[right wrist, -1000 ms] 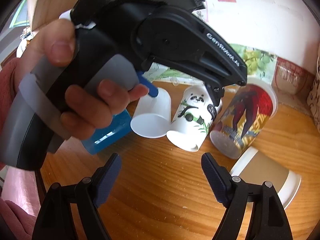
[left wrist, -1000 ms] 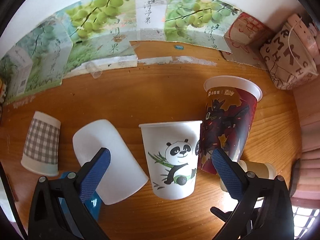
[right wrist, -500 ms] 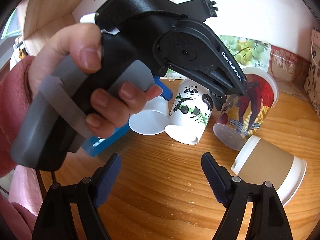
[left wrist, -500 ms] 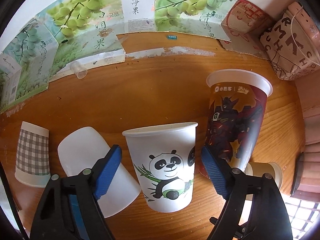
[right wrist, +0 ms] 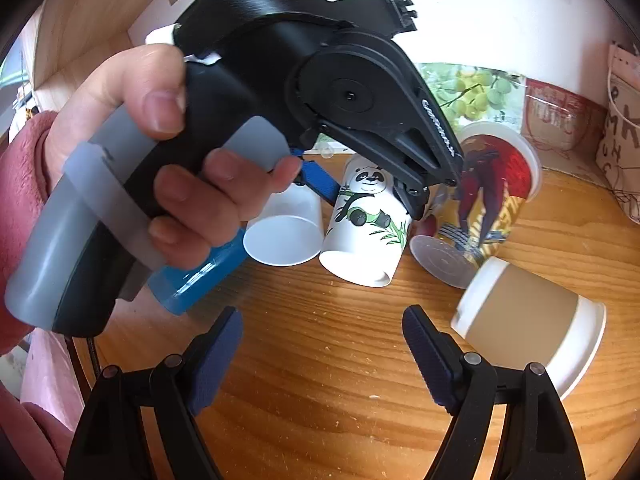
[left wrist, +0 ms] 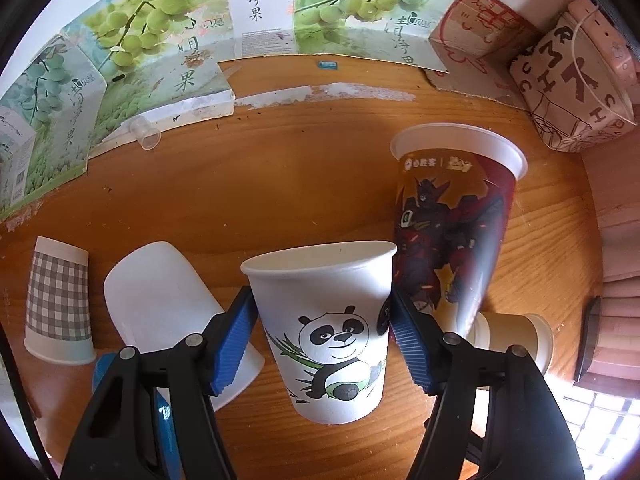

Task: Flip cup upright
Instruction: 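Lift the panda-print cup off the desk with the left tool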

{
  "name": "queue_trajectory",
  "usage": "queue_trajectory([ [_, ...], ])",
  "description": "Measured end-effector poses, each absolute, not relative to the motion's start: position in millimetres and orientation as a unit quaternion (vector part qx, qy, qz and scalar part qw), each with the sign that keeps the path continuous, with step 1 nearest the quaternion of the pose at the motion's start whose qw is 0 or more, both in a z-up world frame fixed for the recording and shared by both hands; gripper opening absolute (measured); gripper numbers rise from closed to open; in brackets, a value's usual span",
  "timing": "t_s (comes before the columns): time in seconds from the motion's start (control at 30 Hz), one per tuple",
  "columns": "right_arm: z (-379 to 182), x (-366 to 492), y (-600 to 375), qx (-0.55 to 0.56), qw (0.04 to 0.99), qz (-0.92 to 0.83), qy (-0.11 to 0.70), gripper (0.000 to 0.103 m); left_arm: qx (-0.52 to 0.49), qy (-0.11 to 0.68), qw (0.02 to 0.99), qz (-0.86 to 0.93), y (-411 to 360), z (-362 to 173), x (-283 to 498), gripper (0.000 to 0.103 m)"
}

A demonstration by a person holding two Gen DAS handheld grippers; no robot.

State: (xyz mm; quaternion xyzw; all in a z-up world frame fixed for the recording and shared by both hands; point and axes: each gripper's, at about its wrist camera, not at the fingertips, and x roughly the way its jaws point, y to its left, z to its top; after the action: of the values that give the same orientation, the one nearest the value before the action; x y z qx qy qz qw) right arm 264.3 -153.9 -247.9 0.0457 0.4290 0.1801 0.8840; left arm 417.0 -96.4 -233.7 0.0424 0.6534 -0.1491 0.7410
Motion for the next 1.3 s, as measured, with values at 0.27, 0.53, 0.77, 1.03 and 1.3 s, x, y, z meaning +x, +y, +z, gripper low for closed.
queue_trajectory([
  [0.27,-232.3,242.8,-161.5,0.033,0.893,0.163,0.417,0.083,0.045,0.652,0.743,-0.143,-93.3,-217.9,393.5,0.070],
  [0.53,-219.9,208.1,-163.3,0.019,0.900,0.161,0.405,0.083,0.047,0.650,0.746,-0.137,-93.3,-210.8,349.7,0.070],
  [0.77,-215.9,175.0,-163.9,0.023,0.898,0.169,0.405,0.083,0.049,0.654,0.744,-0.128,-86.9,-208.8,304.0,0.070],
  [1.03,-213.3,142.4,-173.5,0.028,0.900,0.152,0.408,0.083,0.030,0.663,0.739,-0.116,-72.9,-213.5,258.0,0.070],
  [1.3,-215.1,119.5,-184.4,0.041,0.895,0.131,0.424,0.083,0.007,0.670,0.733,-0.114,-62.0,-226.6,224.8,0.070],
])
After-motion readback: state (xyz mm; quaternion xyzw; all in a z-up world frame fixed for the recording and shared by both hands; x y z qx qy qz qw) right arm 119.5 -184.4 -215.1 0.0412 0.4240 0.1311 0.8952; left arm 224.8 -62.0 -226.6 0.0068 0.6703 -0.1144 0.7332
